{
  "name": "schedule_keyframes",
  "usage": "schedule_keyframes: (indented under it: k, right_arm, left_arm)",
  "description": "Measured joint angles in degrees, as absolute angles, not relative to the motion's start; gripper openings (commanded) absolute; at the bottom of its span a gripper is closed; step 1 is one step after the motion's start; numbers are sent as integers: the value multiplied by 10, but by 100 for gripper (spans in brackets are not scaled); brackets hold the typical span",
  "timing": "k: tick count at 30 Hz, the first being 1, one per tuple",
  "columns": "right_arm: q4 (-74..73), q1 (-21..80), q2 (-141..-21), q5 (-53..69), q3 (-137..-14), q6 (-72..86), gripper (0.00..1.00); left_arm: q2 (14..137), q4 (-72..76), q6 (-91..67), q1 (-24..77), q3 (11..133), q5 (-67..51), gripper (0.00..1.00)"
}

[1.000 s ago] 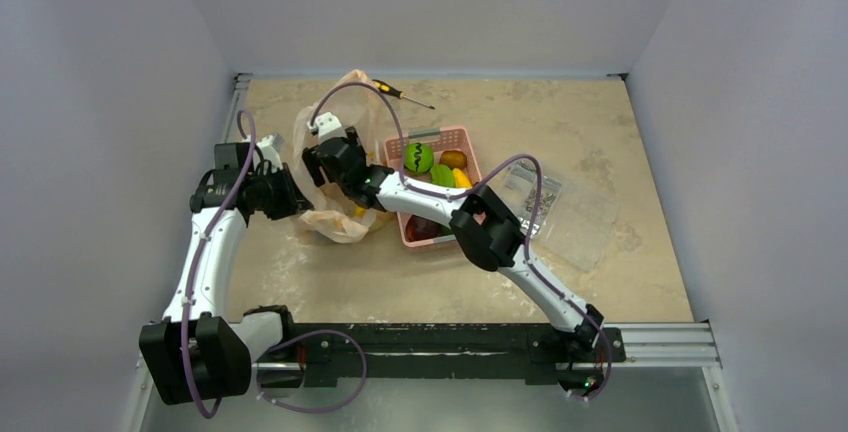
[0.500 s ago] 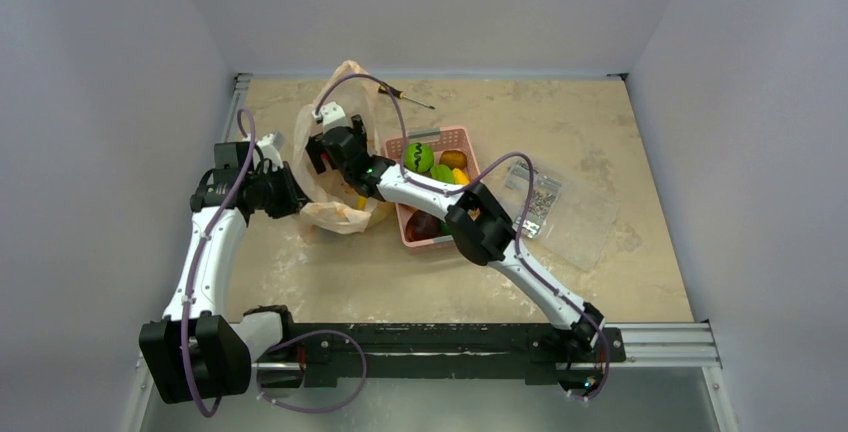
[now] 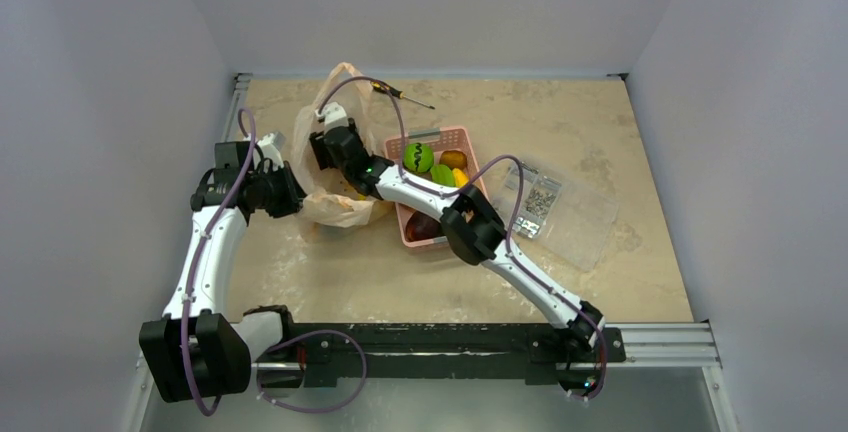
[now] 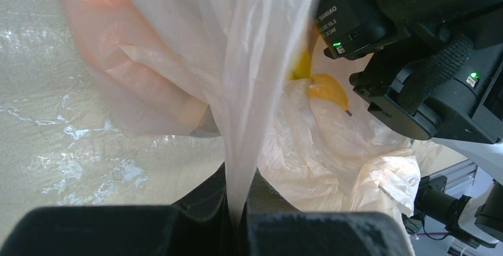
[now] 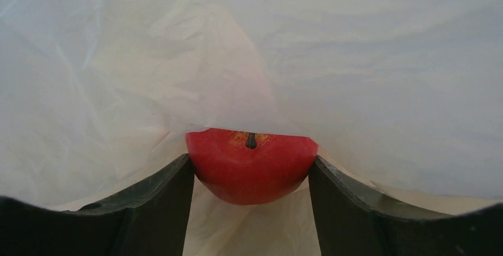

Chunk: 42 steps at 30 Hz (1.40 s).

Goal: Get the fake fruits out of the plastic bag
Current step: Take out the fake fruit from the plastic bag, then place the fake fruit in the bin.

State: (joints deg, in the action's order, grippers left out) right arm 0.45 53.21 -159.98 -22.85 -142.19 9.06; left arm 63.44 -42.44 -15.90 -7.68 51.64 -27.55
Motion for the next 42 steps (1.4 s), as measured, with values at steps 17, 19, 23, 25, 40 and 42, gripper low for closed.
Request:
schedule_keyframes:
  k: [17,19,23,25,40,42]
  right_arm:
    - [-21,525,-1346,-112,-1195,196,0]
    - [-21,526,-1316,-96,-1176,206,0]
    - [-20,529,-1264,-67,-1120,221,0]
    - [-24,531,-1240,-61,-1084,225,0]
    - [-13,533,-956,-69,-807,217,0]
    - [-4,534,-908,-98,-767,207,0]
  left_arm:
    - [634,-425,-159,-77,516,-268,0]
    - [634,-425,-159,-77,516,-266,0]
    - [634,-425,-159,-77,516,-262,0]
    - [634,-425,-159,-77,516,-259,0]
    - [634,-425,-159,-77,516,-249,0]
    - [634,-425,-159,-77,516,-248,0]
